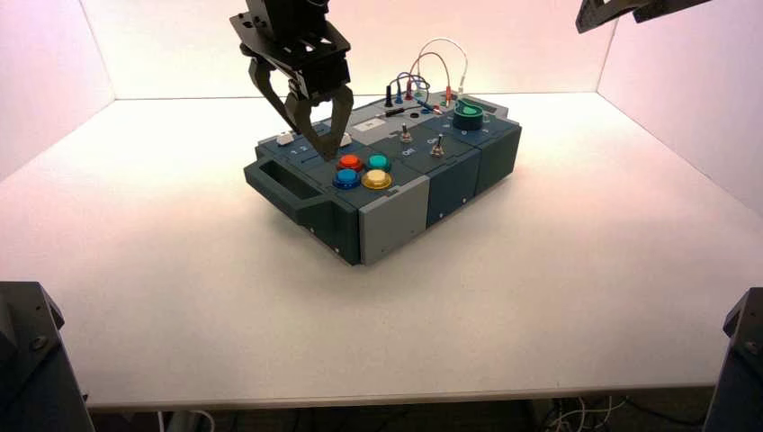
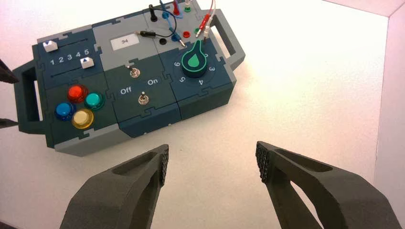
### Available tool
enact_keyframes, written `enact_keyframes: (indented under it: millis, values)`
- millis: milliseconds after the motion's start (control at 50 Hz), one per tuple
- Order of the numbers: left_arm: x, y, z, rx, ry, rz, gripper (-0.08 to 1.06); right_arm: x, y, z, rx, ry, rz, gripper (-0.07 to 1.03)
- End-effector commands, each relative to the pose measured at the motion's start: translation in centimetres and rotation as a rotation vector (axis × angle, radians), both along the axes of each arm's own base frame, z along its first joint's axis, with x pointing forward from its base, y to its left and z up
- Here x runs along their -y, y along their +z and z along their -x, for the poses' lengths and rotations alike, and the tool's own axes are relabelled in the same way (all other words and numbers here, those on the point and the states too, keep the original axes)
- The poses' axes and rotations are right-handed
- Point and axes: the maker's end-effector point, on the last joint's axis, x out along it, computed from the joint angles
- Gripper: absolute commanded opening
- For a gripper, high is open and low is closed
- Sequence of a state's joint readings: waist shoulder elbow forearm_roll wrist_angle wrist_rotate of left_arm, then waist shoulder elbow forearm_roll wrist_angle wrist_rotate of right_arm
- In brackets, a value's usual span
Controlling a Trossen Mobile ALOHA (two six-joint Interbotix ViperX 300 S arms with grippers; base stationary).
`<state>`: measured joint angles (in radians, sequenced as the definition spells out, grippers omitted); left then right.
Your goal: Open both grippers.
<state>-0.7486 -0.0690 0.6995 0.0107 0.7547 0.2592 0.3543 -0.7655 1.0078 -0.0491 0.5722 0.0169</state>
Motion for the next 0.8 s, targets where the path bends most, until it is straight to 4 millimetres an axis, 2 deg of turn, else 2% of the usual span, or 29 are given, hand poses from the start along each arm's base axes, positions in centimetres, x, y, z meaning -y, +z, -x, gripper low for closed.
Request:
enact_keyframes:
  millis: [20,800]
  values:
    - [0.55,0.93,-0.66,0.022,0.006,0.022,0.89,-0.32,0.65,-0.31,0.019,0.007,-0.009,0.94]
    - [0.38,0.49,-0.46,0.003,0.006,0.005,0.89,-0.35,0.13,-0.33,0.003,0.009,-0.002,0.94]
